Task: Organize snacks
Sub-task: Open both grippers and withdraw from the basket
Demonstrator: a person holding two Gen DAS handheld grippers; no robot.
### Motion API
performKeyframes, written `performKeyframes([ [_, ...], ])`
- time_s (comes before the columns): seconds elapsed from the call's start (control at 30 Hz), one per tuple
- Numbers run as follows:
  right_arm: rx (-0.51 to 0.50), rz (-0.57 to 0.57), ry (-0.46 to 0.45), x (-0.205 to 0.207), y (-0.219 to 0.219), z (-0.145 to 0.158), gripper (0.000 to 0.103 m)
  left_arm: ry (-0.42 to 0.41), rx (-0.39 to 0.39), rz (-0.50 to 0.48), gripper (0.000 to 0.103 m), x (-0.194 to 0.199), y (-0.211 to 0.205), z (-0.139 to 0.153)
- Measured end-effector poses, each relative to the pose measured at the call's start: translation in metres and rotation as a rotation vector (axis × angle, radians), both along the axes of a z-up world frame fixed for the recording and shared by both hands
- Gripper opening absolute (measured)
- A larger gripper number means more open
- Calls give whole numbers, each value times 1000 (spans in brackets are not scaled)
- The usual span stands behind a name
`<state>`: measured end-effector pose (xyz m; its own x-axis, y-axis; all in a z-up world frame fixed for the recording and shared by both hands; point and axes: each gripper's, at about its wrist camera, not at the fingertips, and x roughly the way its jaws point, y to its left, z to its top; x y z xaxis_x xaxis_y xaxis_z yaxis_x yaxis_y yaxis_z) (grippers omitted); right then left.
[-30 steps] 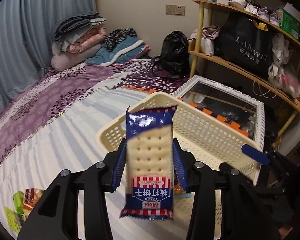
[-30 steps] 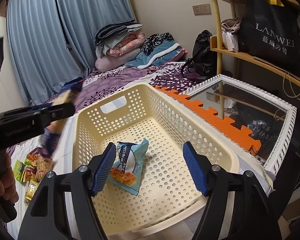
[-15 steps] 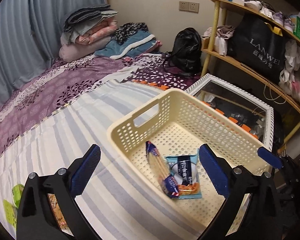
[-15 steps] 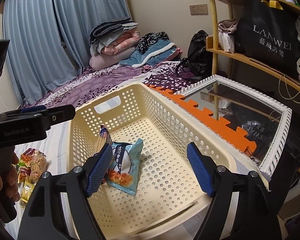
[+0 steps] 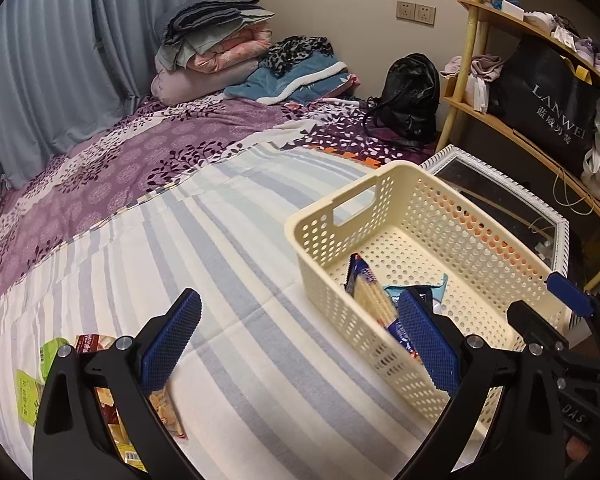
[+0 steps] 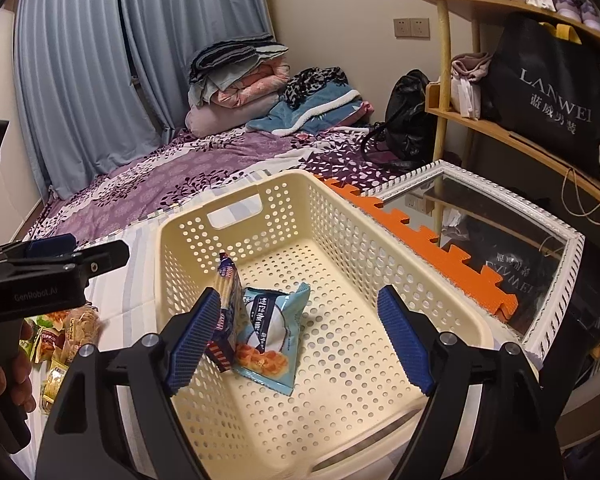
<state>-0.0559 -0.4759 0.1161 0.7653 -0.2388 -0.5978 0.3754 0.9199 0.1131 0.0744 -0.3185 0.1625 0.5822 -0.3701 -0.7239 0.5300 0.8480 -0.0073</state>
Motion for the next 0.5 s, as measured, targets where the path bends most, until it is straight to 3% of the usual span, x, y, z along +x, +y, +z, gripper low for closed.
performKeyframes([
  [0.5, -41, 56, 16, 15, 34, 8, 80, 30, -10, 74, 100, 2, 55, -12],
])
